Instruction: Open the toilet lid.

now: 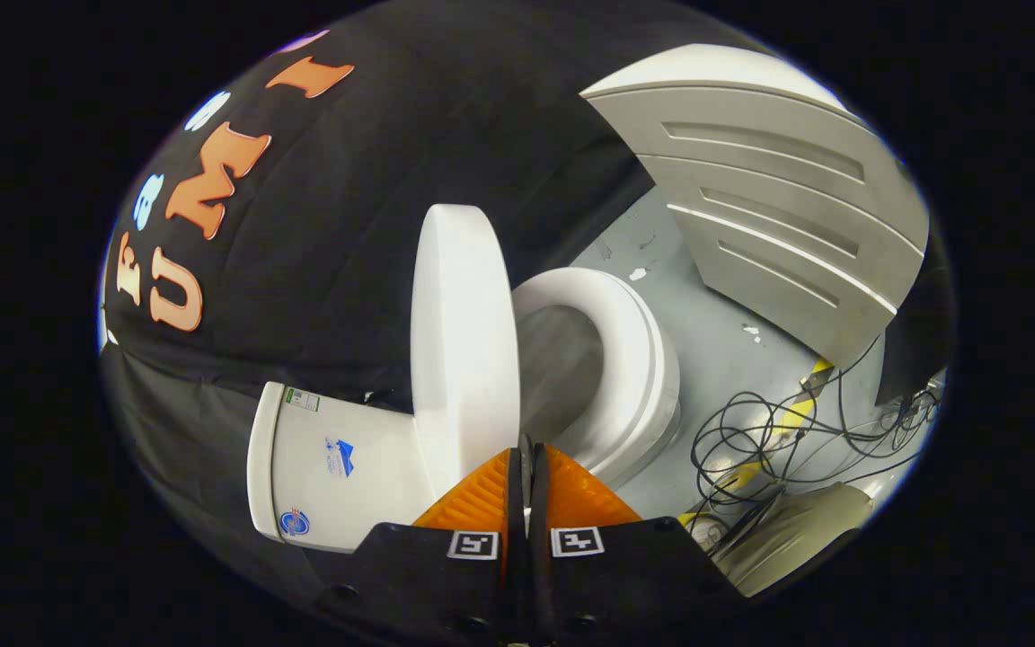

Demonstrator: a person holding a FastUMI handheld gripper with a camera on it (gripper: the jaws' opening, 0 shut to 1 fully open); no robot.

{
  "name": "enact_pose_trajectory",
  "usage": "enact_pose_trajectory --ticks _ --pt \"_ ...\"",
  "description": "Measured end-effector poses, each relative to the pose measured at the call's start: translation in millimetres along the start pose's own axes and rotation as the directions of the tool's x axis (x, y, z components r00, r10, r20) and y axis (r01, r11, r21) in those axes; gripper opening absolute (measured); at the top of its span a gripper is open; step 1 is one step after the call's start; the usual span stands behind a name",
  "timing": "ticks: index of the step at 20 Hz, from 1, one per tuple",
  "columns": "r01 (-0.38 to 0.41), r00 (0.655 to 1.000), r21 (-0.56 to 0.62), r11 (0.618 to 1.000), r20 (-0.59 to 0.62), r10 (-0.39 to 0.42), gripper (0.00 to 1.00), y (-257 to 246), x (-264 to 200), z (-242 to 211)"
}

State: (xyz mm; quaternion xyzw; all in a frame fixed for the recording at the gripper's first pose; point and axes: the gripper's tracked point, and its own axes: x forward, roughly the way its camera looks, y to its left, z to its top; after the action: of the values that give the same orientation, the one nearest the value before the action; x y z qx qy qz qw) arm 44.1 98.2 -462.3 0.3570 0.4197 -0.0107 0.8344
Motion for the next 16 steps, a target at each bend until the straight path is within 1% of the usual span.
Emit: enact_pose_trajectory --ticks 4,9,16 --pt "0.015 1.000 -0.054 0.998 0.012 -0.015 0.08 28.6 -13.7 -2.3" --pt "0.058 0.998 -0.149 0.987 0.039 -0.053 0.08 51.4 -24.4 -3.6" --pt "0.068 0.996 -0.209 0.976 0.067 -0.055 0.08 88.1 -38.5 -10.8"
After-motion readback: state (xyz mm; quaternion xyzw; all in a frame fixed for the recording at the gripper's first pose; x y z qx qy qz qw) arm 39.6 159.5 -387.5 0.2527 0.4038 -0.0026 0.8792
